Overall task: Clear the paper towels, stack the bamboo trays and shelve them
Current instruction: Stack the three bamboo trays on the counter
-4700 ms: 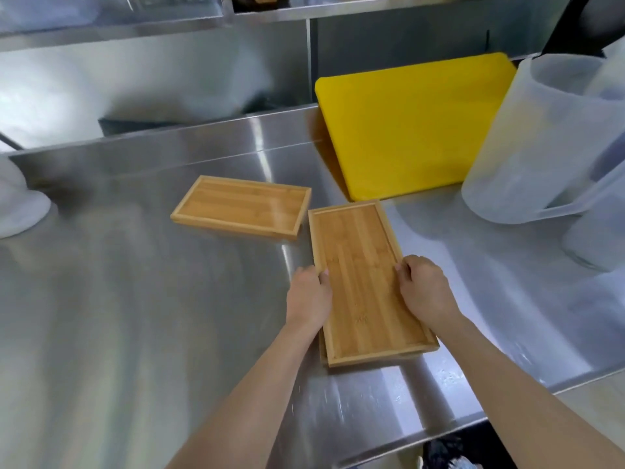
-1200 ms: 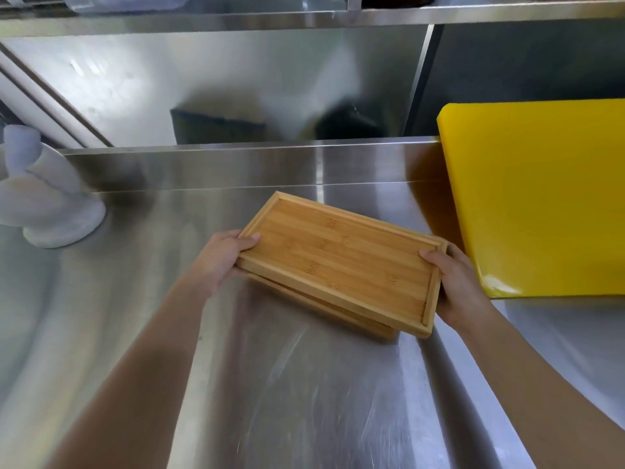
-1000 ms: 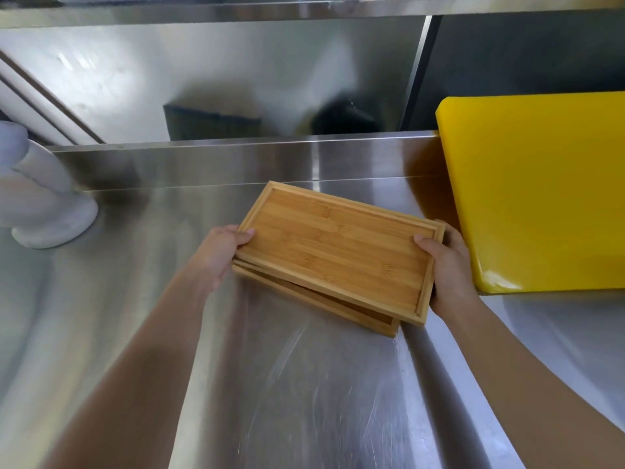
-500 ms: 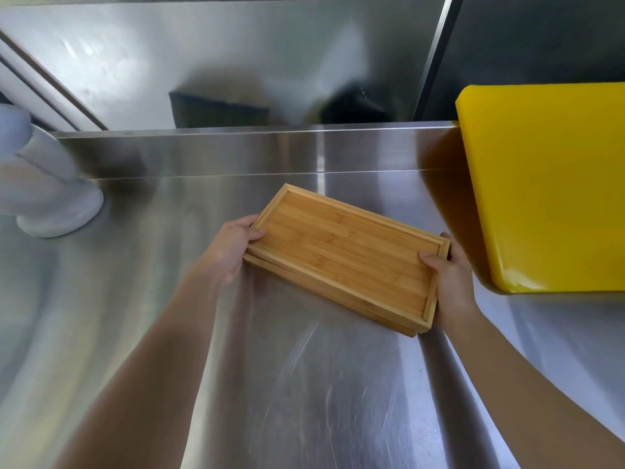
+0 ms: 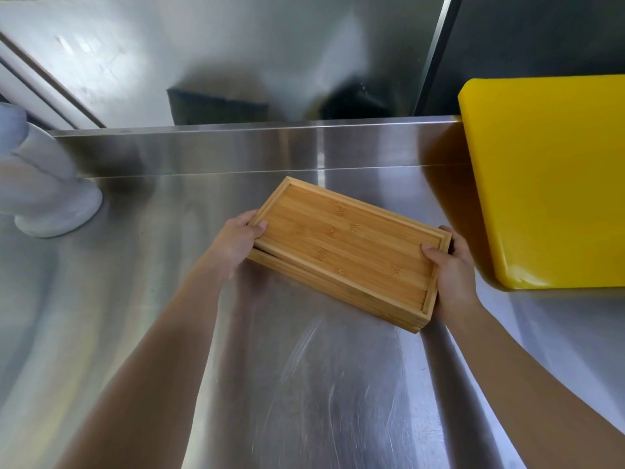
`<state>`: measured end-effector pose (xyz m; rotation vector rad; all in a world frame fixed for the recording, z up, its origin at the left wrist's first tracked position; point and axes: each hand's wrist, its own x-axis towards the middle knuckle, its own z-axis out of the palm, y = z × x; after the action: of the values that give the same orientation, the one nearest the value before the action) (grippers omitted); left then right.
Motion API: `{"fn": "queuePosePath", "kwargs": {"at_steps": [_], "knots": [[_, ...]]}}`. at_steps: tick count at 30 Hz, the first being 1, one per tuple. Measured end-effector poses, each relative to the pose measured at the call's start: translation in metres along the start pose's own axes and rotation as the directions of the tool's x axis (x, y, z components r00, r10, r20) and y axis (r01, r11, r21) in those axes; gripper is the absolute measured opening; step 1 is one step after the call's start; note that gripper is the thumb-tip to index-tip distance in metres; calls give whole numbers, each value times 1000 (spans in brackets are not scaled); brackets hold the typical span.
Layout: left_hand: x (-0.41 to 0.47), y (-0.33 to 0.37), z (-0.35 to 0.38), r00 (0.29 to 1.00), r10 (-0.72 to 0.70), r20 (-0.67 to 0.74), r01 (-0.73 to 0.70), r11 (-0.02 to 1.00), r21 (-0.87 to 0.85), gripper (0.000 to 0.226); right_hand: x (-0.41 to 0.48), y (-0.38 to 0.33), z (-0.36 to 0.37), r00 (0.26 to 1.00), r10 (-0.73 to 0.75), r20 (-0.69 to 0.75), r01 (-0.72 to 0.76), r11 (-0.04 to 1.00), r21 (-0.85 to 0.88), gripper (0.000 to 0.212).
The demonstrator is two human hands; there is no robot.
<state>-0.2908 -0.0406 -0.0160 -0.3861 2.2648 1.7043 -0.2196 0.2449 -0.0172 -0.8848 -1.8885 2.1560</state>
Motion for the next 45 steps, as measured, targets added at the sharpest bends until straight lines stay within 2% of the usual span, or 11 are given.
{"fn": "queuePosePath", "kwargs": {"at_steps": [4,8,9,12,15,19,22,25,36,41,45], "knots": [[-2,-7,11,987,-41,-156,20,991,-134,27,-3,3,-3,1000,25,2,-25,1000,-13,38],[-27,-9,29,861,-161,-482,-68,903,-425,57,-10,9,-15,999,-25,47,33,984,-174,4],[-35,-14,34,842,-195,-503,-82,875,-477,59,-12,9,-19,996,-52,73,66,975,-214,9],[-57,-29,43,872,-236,-428,-73,803,-592,77,-14,-3,-31,975,-17,223,99,926,-364,36],[-65,-43,47,933,-208,-292,-21,783,-622,96,-19,-13,-29,887,131,442,149,826,-544,34],[-85,-47,61,975,-172,-139,40,755,-654,94,-23,-17,-8,828,137,544,147,883,-446,21],[-103,-43,75,993,-106,-60,46,781,-623,80,-26,-17,6,768,245,591,124,849,-514,45],[-106,-41,79,993,-102,-65,45,812,-582,81,-30,-12,10,672,339,659,71,856,-512,51],[-103,-22,59,1000,-20,-24,9,913,-407,43,-61,15,3,695,241,677,-39,953,-300,59],[-105,-24,58,999,-34,-23,24,935,-353,56,-60,9,2,703,231,673,-26,954,-300,60],[-104,-24,62,996,-51,-69,25,940,-341,52,-63,10,7,746,196,637,8,953,-303,55]]}}
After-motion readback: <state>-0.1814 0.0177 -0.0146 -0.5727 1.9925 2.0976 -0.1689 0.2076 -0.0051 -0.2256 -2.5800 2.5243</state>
